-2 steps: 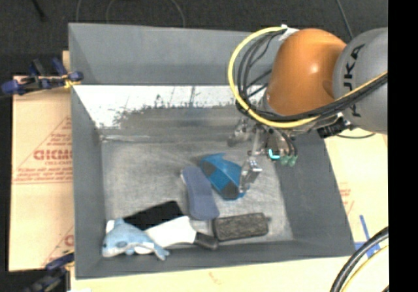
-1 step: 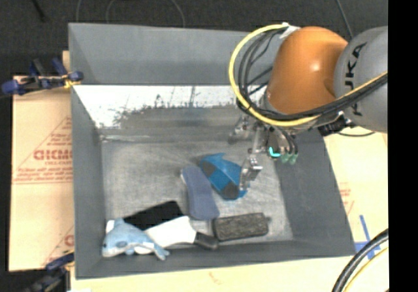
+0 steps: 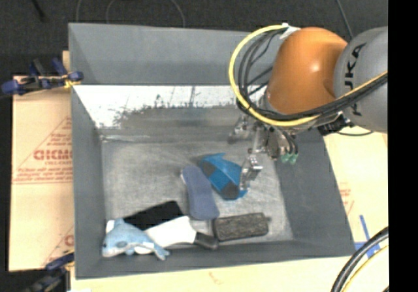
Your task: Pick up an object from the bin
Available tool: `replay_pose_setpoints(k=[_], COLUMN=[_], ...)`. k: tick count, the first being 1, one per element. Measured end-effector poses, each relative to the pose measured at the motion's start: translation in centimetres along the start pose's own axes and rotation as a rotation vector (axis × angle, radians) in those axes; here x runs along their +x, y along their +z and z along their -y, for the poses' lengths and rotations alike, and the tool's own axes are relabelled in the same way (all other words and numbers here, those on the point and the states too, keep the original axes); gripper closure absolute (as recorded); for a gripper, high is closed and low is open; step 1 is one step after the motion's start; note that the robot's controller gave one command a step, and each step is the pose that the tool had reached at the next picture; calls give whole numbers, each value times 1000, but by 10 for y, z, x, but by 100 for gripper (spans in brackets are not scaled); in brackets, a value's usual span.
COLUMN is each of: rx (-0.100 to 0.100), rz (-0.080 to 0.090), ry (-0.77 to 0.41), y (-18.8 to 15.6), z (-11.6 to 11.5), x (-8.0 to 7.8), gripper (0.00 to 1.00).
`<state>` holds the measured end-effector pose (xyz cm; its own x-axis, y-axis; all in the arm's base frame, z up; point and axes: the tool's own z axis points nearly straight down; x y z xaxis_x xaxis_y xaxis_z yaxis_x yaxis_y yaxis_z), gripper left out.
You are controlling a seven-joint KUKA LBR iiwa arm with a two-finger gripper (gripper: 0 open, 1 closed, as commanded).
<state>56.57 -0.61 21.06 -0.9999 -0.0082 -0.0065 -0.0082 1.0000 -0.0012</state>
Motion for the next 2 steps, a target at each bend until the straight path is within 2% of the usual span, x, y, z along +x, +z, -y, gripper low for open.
replay_pose_setpoints(k=[1, 2], rx=[3, -2], rz=[4, -1], ry=[-56, -74], y=[62, 100], z=[11, 11], x=[2, -40], gripper=[0, 0])
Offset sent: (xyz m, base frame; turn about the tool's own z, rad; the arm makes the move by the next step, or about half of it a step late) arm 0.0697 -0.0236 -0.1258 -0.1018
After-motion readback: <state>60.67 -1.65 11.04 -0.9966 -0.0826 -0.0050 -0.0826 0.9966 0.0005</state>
